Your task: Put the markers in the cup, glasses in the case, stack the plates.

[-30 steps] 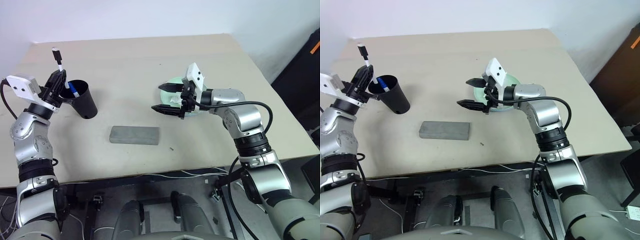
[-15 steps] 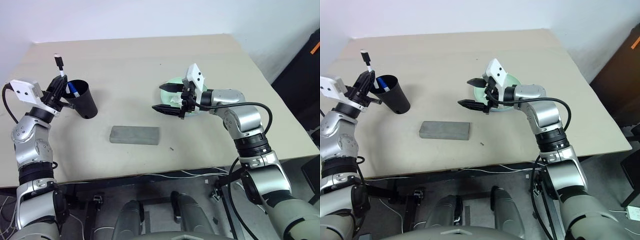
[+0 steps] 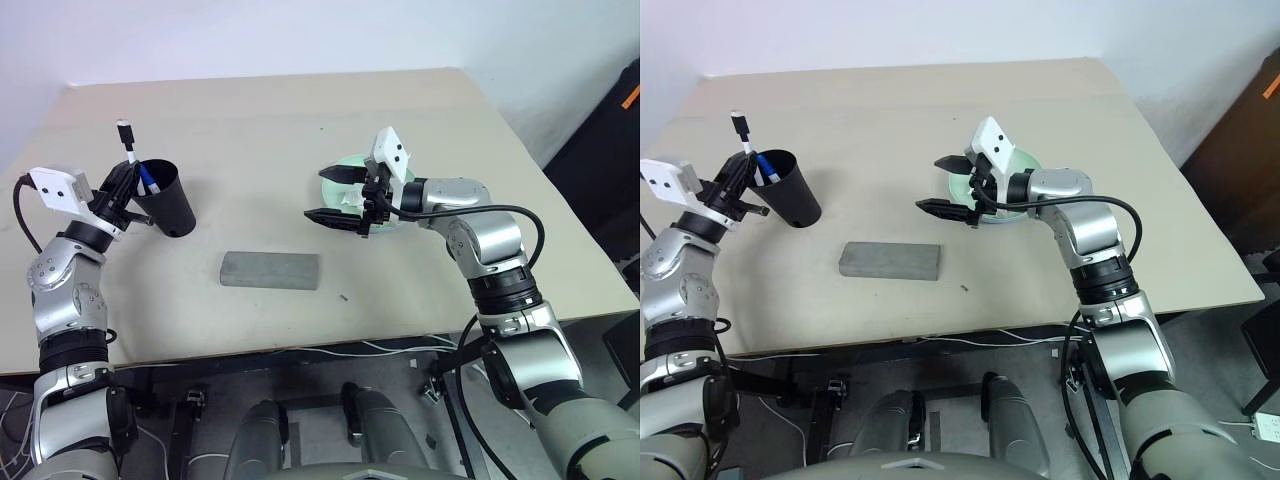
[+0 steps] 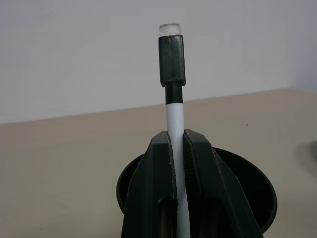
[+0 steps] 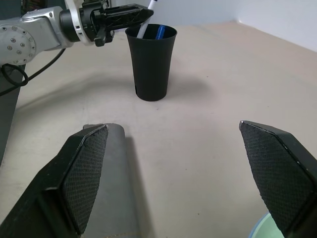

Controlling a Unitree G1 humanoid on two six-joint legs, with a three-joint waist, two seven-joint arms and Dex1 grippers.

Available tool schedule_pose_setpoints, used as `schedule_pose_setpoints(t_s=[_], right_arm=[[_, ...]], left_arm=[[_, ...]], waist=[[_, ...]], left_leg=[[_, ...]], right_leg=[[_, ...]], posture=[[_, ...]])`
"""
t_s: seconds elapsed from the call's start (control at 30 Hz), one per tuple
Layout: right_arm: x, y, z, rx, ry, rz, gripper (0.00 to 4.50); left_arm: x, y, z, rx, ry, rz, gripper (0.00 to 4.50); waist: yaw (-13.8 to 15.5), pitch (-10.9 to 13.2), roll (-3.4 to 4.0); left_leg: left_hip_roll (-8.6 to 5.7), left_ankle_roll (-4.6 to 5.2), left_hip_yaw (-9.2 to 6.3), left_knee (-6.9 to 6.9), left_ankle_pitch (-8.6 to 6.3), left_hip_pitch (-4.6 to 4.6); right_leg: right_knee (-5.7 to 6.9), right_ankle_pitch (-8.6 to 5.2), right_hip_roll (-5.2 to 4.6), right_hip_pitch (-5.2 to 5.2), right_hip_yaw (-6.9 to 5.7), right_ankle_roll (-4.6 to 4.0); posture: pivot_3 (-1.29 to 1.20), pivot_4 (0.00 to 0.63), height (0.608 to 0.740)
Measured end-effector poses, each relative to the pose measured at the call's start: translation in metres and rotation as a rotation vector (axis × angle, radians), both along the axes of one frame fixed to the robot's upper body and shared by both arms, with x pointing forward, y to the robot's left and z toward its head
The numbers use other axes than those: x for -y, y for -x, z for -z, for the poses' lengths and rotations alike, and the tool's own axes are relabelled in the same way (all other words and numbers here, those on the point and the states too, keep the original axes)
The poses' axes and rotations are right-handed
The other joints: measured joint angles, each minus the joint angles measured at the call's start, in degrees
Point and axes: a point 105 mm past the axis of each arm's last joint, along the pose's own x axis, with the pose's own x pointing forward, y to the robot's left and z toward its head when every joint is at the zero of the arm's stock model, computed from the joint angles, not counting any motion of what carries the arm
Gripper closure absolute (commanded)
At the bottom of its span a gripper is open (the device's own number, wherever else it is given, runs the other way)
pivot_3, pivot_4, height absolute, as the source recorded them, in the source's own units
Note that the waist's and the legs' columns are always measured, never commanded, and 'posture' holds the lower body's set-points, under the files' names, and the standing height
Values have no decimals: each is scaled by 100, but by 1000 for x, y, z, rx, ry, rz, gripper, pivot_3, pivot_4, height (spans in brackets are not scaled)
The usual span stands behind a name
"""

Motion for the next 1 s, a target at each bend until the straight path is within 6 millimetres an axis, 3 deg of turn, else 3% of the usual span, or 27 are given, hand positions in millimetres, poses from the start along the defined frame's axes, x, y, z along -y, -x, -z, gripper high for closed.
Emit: schedule_pose_setpoints(t_s=[0.3,0.5,0.63,0.73,1.0], right_arm=[[0,-1,0,8,-2,5,0],[1,-3,2,0,-6,8,0],[3,-4,1,-18,-16,4,0],[10,-4,-4,-33,-39,-3,0],[42,-6,-6,-88,-58,44,0]], left_arm=[[1,1,-4,11,-1,2,149],[1,13,-23,61,27,30,51],[-3,35,-32,45,25,84,51],[6,54,-43,31,-10,174,51],[36,80,-22,-112,-102,364,51]], waist=[[-1,0,0],[-17,0,0],[-18,0,0],[-8,0,1],[-17,1,2]], left_leg=[[0,0,0,0,0,0],[2,0,1,-2,0,1],[12,0,2,-2,0,0],[16,-1,2,-2,0,0],[27,-2,7,-8,-2,-1]], right_leg=[[0,0,0,0,0,0],[0,0,0,-1,1,0],[-1,-1,8,-4,0,-1],[-3,-2,9,-3,0,-1],[-25,-5,17,-4,-2,0]], posture=[[0,150,733],[0,150,733],[0,150,733],[0,150,733],[0,150,733]])
